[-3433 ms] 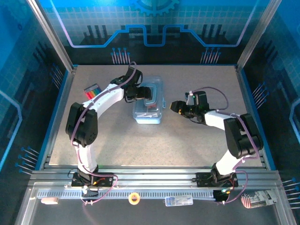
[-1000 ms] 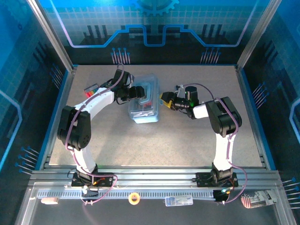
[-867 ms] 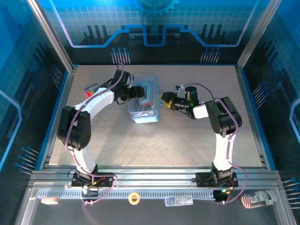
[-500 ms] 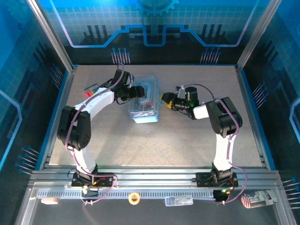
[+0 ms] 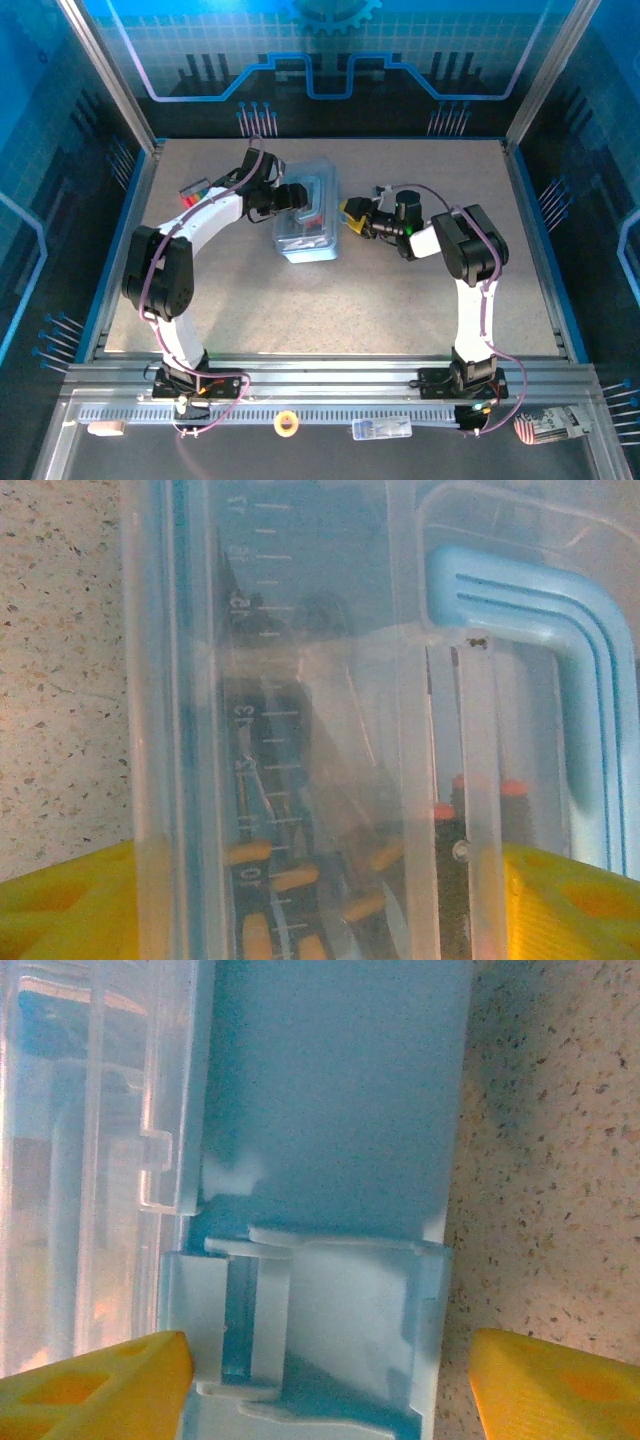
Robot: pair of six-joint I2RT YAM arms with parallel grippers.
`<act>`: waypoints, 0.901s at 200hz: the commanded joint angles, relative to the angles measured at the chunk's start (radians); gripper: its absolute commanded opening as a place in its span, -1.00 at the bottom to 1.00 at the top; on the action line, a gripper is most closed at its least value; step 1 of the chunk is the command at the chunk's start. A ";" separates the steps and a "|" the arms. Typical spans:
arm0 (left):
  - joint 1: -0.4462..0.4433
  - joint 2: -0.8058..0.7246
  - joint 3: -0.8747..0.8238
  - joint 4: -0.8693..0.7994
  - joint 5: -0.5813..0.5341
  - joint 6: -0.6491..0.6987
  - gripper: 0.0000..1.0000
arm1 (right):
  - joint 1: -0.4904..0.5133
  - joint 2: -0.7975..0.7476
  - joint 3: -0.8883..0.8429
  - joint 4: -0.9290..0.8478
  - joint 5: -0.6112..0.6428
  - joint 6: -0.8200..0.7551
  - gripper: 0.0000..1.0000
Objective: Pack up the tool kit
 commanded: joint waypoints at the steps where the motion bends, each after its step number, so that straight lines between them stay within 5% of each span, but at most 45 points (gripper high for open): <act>1: 0.007 0.068 -0.069 -0.140 -0.028 -0.002 0.33 | 0.016 0.018 -0.011 0.133 -0.044 0.062 0.48; 180: 0.005 0.075 -0.063 -0.145 -0.006 -0.006 0.33 | -0.011 -0.158 -0.048 -0.003 -0.056 -0.025 0.36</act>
